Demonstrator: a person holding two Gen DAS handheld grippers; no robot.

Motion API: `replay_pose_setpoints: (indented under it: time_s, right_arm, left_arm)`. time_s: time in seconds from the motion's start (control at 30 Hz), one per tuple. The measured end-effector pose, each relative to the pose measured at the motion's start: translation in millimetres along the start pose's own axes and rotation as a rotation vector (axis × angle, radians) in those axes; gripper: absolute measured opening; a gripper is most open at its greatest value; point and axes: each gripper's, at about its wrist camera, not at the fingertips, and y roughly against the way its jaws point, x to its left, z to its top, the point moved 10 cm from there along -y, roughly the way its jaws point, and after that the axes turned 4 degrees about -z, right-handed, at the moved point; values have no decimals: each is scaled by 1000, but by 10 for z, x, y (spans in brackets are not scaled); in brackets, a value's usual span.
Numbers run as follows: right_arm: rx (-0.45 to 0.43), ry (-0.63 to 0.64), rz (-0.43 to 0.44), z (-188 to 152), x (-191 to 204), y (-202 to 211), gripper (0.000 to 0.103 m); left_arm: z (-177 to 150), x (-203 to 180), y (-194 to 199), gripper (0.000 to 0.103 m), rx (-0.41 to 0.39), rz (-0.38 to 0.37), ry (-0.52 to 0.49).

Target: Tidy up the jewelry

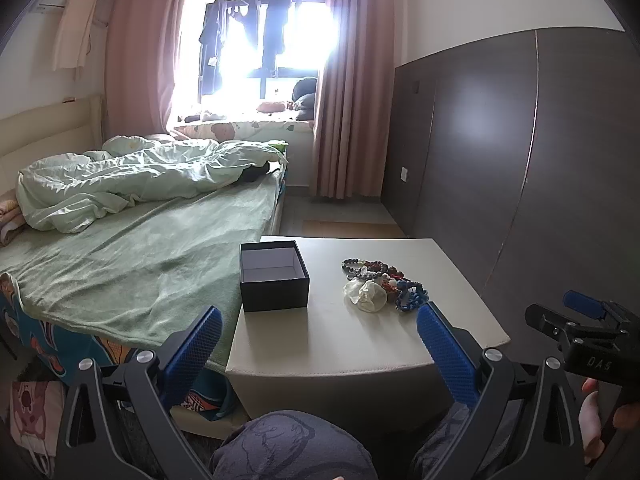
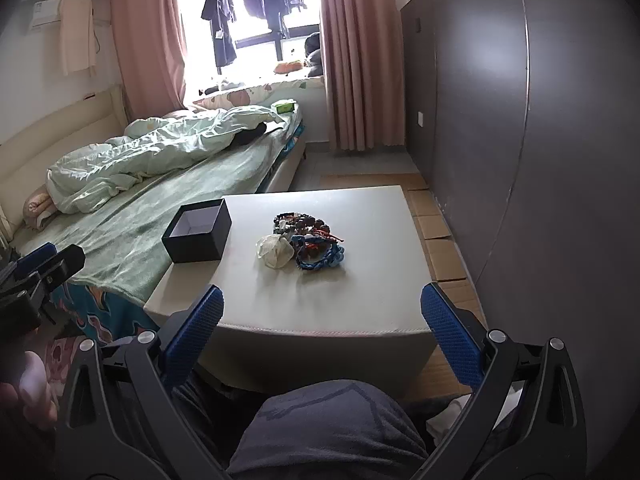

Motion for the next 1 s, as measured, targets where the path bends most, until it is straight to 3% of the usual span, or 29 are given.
replay_pose_setpoints:
  time_s: [0.47, 1.0]
  right_arm:
    - [-13, 0, -18, -11, -32, 90, 99]
    - [-29, -2, -18, 33, -41, 190, 99]
  left_arm:
    - [0, -161, -57, 95, -7, -18, -2]
    - [-8, -98, 39, 95, -22, -41, 9]
